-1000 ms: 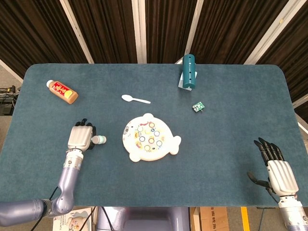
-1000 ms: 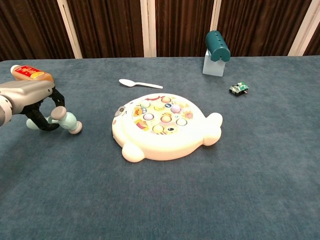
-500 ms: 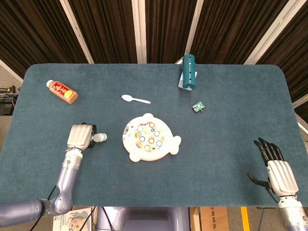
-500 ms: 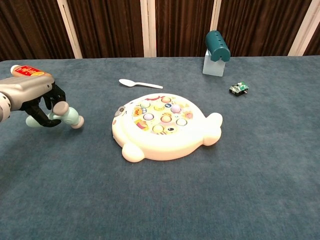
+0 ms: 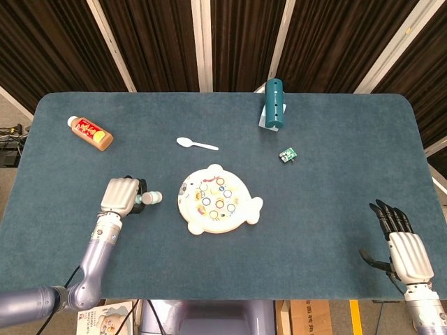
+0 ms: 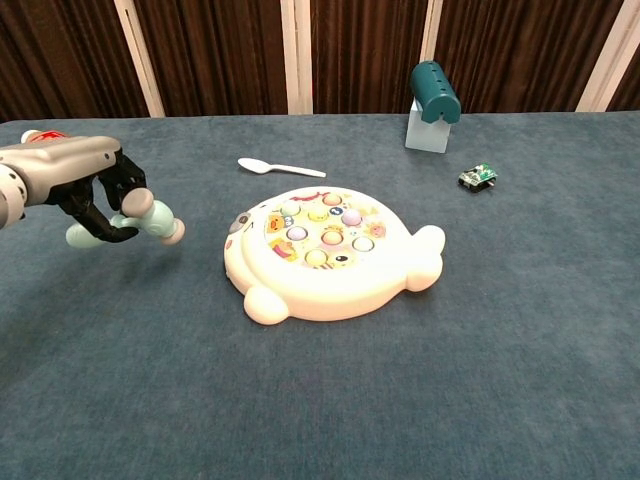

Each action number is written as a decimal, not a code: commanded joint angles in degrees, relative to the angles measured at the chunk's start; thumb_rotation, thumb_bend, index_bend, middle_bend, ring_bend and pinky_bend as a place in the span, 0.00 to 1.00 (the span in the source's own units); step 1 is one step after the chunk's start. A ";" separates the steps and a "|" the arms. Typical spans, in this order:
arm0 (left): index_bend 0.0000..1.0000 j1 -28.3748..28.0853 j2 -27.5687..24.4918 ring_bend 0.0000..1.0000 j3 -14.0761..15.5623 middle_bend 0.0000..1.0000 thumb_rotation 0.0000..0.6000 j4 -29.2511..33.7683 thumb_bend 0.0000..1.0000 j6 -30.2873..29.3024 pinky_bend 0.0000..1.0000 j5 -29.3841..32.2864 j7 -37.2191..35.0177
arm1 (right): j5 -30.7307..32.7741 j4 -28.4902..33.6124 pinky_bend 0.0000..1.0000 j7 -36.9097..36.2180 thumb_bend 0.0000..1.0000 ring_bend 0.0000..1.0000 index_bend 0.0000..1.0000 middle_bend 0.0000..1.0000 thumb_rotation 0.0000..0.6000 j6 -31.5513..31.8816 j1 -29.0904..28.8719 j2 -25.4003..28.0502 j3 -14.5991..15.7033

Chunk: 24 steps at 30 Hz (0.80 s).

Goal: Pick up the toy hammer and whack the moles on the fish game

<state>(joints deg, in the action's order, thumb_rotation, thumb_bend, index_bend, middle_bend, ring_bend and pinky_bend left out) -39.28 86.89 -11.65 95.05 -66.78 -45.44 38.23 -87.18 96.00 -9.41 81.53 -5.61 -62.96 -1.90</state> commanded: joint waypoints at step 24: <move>0.69 -11.50 -2.31 0.39 -9.13 0.55 1.00 8.41 0.64 0.89 0.49 14.76 6.46 | 0.95 0.82 0.00 -0.55 0.24 0.00 0.00 0.00 1.00 -0.97 -0.29 0.03 -0.24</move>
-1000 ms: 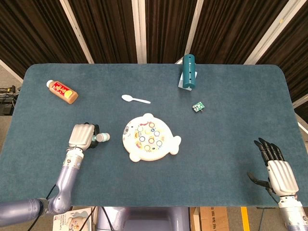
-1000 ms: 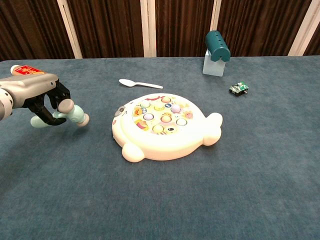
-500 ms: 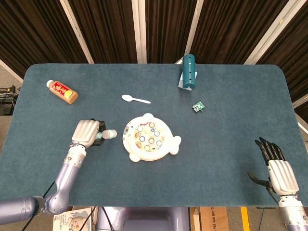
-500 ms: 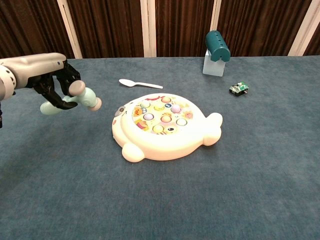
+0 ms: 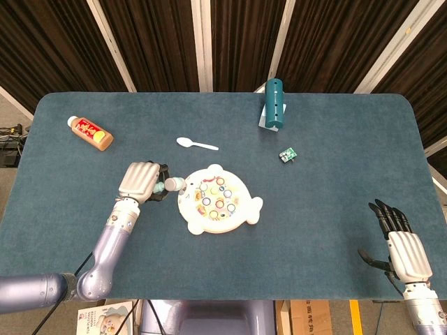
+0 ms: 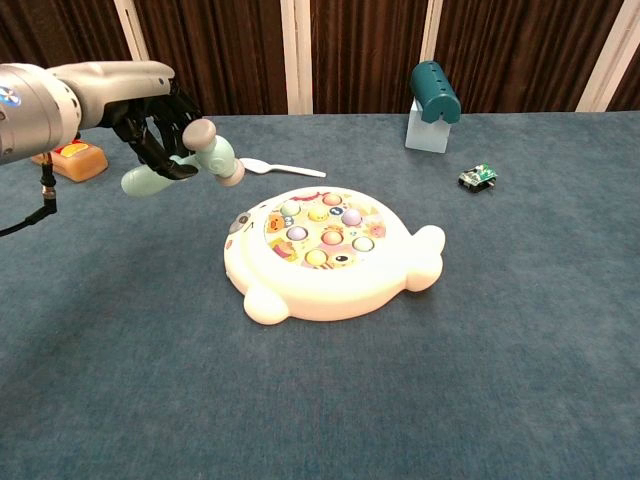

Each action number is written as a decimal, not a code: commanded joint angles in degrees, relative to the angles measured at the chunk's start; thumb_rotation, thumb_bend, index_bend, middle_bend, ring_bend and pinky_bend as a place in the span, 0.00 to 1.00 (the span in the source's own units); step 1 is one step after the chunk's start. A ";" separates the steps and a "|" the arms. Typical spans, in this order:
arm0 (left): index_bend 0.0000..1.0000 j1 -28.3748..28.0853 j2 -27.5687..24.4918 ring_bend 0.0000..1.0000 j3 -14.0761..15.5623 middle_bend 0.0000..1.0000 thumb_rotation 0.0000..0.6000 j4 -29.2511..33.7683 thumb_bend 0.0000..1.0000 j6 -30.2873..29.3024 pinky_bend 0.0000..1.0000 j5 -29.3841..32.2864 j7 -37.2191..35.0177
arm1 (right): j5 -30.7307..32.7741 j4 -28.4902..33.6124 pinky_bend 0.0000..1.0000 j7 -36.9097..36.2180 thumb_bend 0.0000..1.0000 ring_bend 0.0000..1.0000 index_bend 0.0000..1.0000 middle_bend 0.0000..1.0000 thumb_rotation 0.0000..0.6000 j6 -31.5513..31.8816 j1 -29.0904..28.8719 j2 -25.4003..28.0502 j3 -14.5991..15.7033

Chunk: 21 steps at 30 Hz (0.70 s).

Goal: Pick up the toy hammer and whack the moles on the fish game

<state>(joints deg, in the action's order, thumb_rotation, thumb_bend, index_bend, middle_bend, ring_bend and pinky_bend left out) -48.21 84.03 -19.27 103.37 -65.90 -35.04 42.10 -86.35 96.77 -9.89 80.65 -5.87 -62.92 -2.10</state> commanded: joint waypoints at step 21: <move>0.69 -21.32 5.01 0.40 -8.98 0.56 1.00 -6.86 0.65 -0.18 0.50 33.73 15.78 | 1.77 0.75 0.00 -2.04 0.24 0.00 0.00 0.00 1.00 -1.36 -0.27 0.49 -0.47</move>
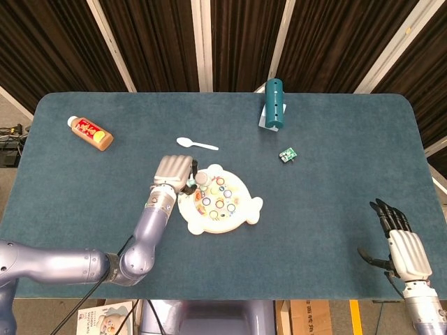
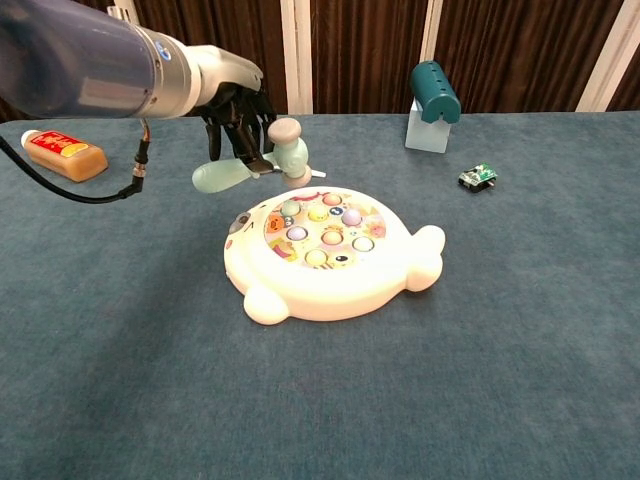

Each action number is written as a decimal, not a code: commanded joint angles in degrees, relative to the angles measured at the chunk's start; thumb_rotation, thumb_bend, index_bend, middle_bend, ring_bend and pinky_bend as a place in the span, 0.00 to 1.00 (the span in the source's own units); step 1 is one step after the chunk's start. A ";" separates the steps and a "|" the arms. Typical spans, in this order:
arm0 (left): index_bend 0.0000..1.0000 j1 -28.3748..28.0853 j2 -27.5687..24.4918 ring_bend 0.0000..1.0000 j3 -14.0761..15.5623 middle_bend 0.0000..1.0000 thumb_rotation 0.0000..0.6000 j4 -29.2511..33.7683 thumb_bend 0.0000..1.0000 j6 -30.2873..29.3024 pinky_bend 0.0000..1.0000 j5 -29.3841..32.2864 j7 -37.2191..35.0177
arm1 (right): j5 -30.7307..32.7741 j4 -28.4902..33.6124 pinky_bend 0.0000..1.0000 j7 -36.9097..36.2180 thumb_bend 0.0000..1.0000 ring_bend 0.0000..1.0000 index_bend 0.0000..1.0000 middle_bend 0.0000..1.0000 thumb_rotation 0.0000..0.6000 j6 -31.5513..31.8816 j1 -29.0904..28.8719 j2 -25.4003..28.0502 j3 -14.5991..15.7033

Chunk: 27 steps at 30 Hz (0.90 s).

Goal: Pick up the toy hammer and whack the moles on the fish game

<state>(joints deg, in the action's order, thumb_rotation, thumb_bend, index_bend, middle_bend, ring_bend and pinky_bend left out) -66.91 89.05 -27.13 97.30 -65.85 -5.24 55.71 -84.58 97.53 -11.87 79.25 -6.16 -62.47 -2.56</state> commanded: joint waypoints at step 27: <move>0.68 -5.95 -1.21 0.41 1.30 0.57 1.00 -4.61 0.65 0.97 0.50 13.32 3.53 | -0.12 -0.13 0.00 -0.14 0.24 0.00 0.00 0.00 1.00 -0.03 -0.01 -0.02 -0.05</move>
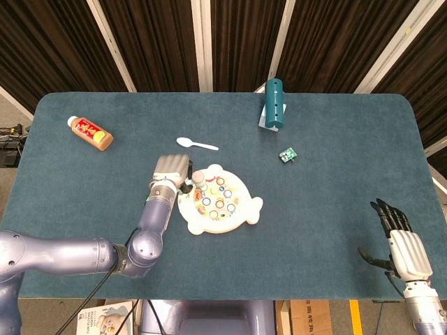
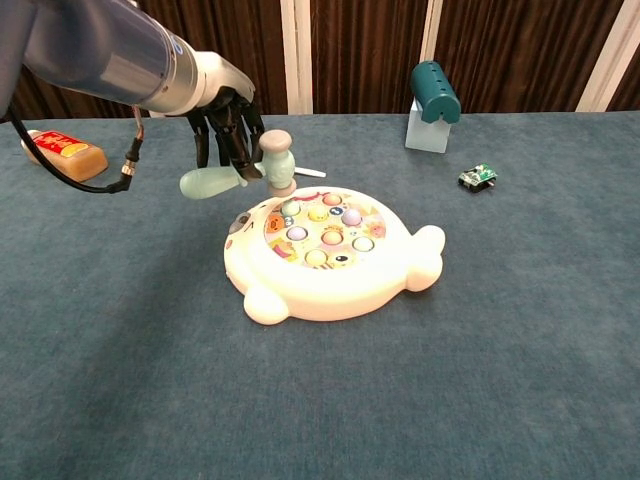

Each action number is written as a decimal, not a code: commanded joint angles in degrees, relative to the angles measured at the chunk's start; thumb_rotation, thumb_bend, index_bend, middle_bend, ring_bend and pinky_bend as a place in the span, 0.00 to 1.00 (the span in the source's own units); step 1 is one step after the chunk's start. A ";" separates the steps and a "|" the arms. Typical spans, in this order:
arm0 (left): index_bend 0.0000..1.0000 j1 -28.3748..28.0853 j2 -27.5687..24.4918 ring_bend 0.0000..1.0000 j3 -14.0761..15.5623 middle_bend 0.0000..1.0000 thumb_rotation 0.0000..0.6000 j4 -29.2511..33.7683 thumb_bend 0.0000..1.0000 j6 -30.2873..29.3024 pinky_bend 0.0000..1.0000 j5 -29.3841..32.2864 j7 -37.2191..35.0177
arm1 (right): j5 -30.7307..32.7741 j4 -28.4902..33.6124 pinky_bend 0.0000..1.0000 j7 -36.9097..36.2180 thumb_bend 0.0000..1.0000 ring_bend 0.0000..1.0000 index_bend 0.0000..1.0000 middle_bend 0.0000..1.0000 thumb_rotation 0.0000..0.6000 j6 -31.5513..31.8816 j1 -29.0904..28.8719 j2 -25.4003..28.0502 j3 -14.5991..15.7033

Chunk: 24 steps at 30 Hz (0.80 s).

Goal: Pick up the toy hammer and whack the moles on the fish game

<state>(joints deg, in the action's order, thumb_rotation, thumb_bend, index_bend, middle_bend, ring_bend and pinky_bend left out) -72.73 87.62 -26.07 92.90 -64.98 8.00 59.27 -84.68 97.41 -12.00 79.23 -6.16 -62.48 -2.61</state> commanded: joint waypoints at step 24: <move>0.68 -0.38 1.53 0.41 2.53 0.57 1.00 -1.32 0.65 -0.10 0.51 -0.79 -0.79 | -0.09 0.16 0.00 -0.38 0.24 0.00 0.00 0.00 1.00 0.07 0.09 0.20 0.04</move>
<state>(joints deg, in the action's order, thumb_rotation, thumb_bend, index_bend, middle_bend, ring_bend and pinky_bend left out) -73.17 89.16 -23.59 91.52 -65.12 7.38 58.61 -84.77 97.56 -12.38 79.30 -6.06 -62.29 -2.57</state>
